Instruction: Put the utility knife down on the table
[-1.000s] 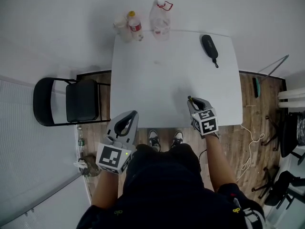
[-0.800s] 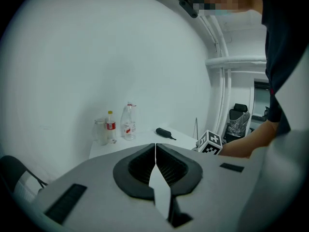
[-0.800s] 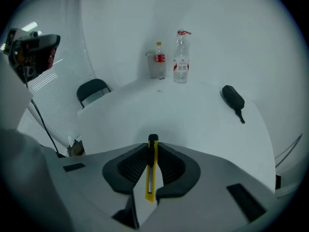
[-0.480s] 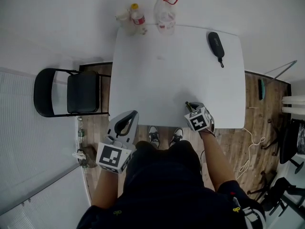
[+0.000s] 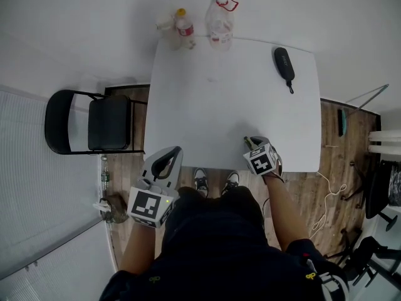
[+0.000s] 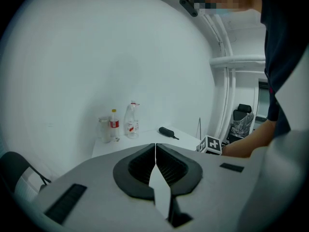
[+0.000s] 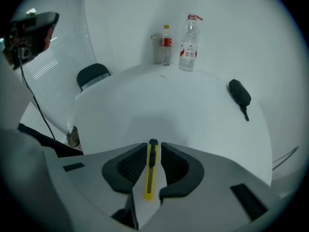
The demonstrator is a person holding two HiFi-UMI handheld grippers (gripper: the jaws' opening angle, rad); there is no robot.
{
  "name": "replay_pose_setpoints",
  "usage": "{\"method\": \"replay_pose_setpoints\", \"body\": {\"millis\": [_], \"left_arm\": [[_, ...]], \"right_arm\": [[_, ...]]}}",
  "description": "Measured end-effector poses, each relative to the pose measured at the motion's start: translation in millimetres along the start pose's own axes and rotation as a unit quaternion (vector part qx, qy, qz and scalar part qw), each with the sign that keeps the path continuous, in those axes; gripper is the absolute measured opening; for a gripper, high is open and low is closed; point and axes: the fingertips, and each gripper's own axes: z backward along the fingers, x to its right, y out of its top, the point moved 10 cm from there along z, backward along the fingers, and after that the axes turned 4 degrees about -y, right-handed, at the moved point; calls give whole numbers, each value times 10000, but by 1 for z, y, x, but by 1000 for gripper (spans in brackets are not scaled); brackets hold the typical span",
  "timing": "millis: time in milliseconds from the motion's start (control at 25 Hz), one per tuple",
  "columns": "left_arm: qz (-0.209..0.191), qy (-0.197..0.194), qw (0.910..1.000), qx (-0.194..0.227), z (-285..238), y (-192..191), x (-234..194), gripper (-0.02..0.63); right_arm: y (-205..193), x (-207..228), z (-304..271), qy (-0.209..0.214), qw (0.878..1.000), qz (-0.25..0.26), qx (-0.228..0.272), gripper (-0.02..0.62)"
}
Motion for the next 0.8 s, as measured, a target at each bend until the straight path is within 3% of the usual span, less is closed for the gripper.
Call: {"method": "replay_pose_setpoints", "body": {"millis": [160,400,600,800], "left_arm": [[-111,-134,9996,232,-1,8,2,23],[-344,-452,9967,577,-7,29,13,23],[-576,-657,9927,832,-9,47,24,23],[-730,-814,9879,1103,-13,64,36,23]], "right_arm": [[15,5,46,-202,9949,-365,917,81],[32,8,130,-98,9715,-773,2239,57],[33,6,209,-411,9308,-1071,3470,40],[33,5,266,-608,8877,-865,4482,23]]}}
